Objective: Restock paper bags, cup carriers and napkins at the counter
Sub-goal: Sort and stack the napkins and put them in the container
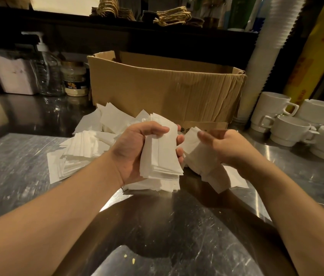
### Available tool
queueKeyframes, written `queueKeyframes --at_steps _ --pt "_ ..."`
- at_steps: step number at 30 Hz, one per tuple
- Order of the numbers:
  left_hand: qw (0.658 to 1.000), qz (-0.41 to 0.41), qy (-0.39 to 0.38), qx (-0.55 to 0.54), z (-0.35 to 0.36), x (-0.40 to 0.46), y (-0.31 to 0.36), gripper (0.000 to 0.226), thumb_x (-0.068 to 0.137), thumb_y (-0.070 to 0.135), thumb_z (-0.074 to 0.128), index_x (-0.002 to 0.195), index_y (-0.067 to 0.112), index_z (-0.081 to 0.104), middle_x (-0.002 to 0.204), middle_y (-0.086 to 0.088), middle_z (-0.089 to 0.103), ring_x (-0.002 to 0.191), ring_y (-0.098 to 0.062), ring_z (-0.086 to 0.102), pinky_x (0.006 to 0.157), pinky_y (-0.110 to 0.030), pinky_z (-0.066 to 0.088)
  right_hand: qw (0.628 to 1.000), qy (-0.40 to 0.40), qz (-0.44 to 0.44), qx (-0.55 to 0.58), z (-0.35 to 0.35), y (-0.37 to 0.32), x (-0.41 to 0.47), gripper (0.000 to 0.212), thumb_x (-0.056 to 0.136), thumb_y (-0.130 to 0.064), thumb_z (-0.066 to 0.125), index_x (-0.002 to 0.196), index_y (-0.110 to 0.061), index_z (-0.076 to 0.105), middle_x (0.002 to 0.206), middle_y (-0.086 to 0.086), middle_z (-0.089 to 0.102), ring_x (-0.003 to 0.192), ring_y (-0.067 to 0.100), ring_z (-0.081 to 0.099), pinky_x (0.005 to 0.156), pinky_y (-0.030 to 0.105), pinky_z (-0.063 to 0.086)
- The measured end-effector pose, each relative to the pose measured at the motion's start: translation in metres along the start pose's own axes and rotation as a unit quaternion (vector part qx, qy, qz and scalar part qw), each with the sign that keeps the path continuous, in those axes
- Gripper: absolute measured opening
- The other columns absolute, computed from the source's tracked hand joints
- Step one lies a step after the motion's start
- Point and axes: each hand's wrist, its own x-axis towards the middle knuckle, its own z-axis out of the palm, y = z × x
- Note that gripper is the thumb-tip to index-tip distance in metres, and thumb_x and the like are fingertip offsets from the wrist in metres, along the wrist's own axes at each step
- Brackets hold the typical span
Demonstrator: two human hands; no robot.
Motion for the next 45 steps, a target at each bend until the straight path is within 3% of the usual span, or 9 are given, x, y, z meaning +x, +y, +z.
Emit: queueKeyframes --at_steps 5,12,16,21,25,29,34,40,45 --pt "1.0 0.0 -0.007 -0.009 0.001 -0.001 0.0 0.064 0.068 0.022 0.067 0.13 0.015 0.055 0.104 -0.012 0.064 0.081 -0.025 0.064 0.077 -0.041 0.059 0.993 0.019 -0.073 -0.091 0.002 0.002 -0.002 0.032 0.097 -0.026 0.066 0.128 -0.016 0.062 0.113 -0.001 0.064 0.099 0.02 0.06 0.07 0.026 0.05" --pt "1.0 0.002 0.0 -0.007 0.001 -0.001 -0.001 0.063 0.07 0.022 0.065 0.131 0.014 0.054 0.105 -0.013 0.066 0.082 -0.025 0.064 0.077 -0.04 0.059 0.991 -0.002 -0.079 -0.104 0.013 0.0 -0.006 0.041 0.102 -0.03 0.058 0.142 -0.02 0.051 0.119 -0.001 0.058 0.107 0.023 0.057 0.082 0.033 0.051" --pt "1.0 0.001 0.014 -0.007 0.001 -0.001 0.0 0.069 0.07 0.025 0.067 0.136 0.013 0.053 0.108 -0.014 0.07 0.081 -0.025 0.066 0.076 -0.04 0.061 0.991 0.044 -0.105 0.071 -0.002 -0.004 -0.01 0.025 0.099 -0.021 0.064 0.123 -0.021 0.059 0.106 -0.007 0.064 0.093 0.014 0.062 0.066 0.023 0.052" --pt "0.999 0.002 0.04 -0.007 -0.002 0.001 -0.001 0.083 0.068 0.028 0.073 0.147 0.013 0.051 0.106 -0.014 0.069 0.082 -0.027 0.066 0.078 -0.044 0.059 0.932 -0.071 -0.085 0.345 -0.02 -0.012 -0.018 0.037 0.085 0.0 0.068 0.119 -0.014 0.06 0.111 0.007 0.063 0.103 0.026 0.065 0.07 0.032 0.06" --pt "0.999 0.01 0.04 0.001 -0.001 0.0 -0.001 0.076 0.068 0.031 0.072 0.14 0.014 0.057 0.108 -0.014 0.068 0.082 -0.027 0.067 0.079 -0.044 0.059 0.89 -0.179 -0.108 0.404 -0.026 -0.016 -0.024 0.061 0.073 0.002 0.075 0.13 -0.017 0.06 0.106 0.008 0.069 0.092 0.025 0.073 0.068 0.031 0.061" --pt "0.998 0.013 0.048 0.034 -0.001 0.0 -0.002 0.062 0.072 0.034 0.072 0.13 0.015 0.065 0.112 -0.013 0.069 0.096 -0.032 0.067 0.09 -0.049 0.056 0.875 -0.229 -0.151 0.4 -0.02 -0.015 -0.03 0.05 0.072 0.0 0.068 0.122 -0.009 0.067 0.109 0.003 0.072 0.1 0.025 0.073 0.077 0.04 0.061" --pt "0.994 0.044 0.062 0.077 -0.003 0.001 -0.003 0.055 0.069 0.04 0.071 0.119 0.018 0.072 0.101 -0.01 0.072 0.089 -0.032 0.07 0.084 -0.049 0.058 0.91 -0.214 -0.151 0.322 -0.009 -0.019 -0.033 0.032 0.078 -0.015 0.081 0.107 -0.009 0.071 0.094 0.001 0.072 0.097 0.021 0.071 0.082 0.034 0.062" --pt "0.99 0.075 0.047 0.11 0.0 0.002 -0.004 0.033 0.071 0.048 0.064 0.087 0.028 0.084 0.091 -0.005 0.076 0.077 -0.024 0.074 0.066 -0.039 0.063 0.944 -0.132 -0.125 0.274 0.004 -0.021 -0.032 0.043 0.069 -0.031 0.076 0.106 -0.008 0.074 0.102 0.01 0.071 0.1 0.035 0.066 0.093 0.053 0.055" --pt "0.991 0.082 0.035 0.102 0.001 0.003 -0.004 0.045 0.076 0.056 0.061 0.099 0.024 0.082 0.1 -0.01 0.075 0.089 -0.031 0.075 0.074 -0.044 0.064 0.941 -0.145 -0.126 0.277 0.011 -0.023 -0.034 0.042 0.072 -0.031 0.075 0.106 -0.006 0.073 0.09 -0.001 0.072 0.074 0.01 0.069 0.06 0.023 0.053"
